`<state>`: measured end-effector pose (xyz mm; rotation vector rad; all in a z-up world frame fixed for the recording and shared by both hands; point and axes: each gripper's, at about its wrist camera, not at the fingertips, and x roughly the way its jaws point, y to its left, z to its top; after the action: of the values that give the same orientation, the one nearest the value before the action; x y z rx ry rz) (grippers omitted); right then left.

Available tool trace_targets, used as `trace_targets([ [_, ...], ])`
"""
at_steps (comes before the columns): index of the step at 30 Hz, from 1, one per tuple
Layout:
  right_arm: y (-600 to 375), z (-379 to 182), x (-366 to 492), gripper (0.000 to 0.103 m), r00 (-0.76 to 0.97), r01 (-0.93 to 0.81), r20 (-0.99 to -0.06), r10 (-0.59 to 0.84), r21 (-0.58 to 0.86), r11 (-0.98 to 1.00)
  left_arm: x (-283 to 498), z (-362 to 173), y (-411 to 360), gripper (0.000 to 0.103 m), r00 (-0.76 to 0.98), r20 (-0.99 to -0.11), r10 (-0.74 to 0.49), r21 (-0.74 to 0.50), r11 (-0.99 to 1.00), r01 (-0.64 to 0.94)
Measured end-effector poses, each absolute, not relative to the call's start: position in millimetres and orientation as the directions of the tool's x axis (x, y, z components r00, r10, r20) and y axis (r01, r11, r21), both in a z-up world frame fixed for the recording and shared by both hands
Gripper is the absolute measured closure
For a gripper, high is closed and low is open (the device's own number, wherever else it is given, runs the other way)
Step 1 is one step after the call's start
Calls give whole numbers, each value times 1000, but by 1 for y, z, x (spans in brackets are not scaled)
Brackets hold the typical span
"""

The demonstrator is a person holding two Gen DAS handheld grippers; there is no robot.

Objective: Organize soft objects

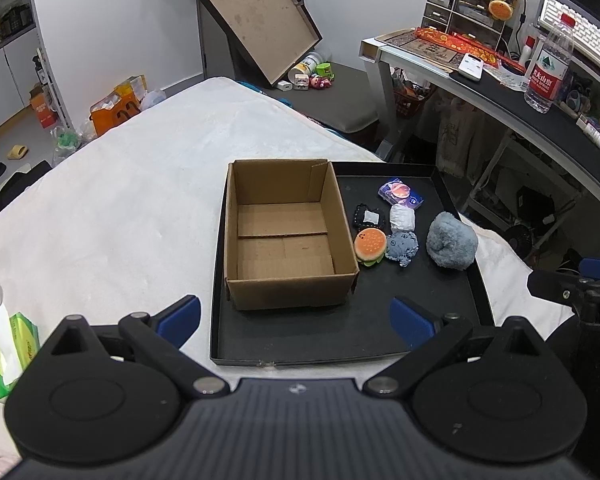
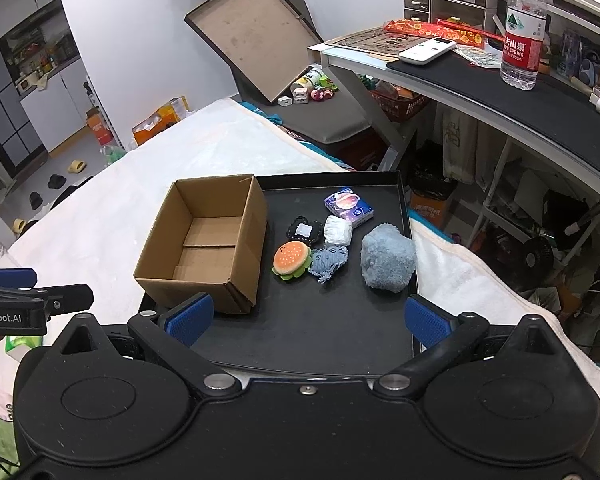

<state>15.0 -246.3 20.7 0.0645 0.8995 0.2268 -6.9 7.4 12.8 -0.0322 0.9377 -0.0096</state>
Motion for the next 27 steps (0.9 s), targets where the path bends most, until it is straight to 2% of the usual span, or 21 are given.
trace_targets([
  [27,-248,21,15,0,602,-167,-767,220,149,975,-8,14,4,3,594,-804,-27,-33,999,1],
])
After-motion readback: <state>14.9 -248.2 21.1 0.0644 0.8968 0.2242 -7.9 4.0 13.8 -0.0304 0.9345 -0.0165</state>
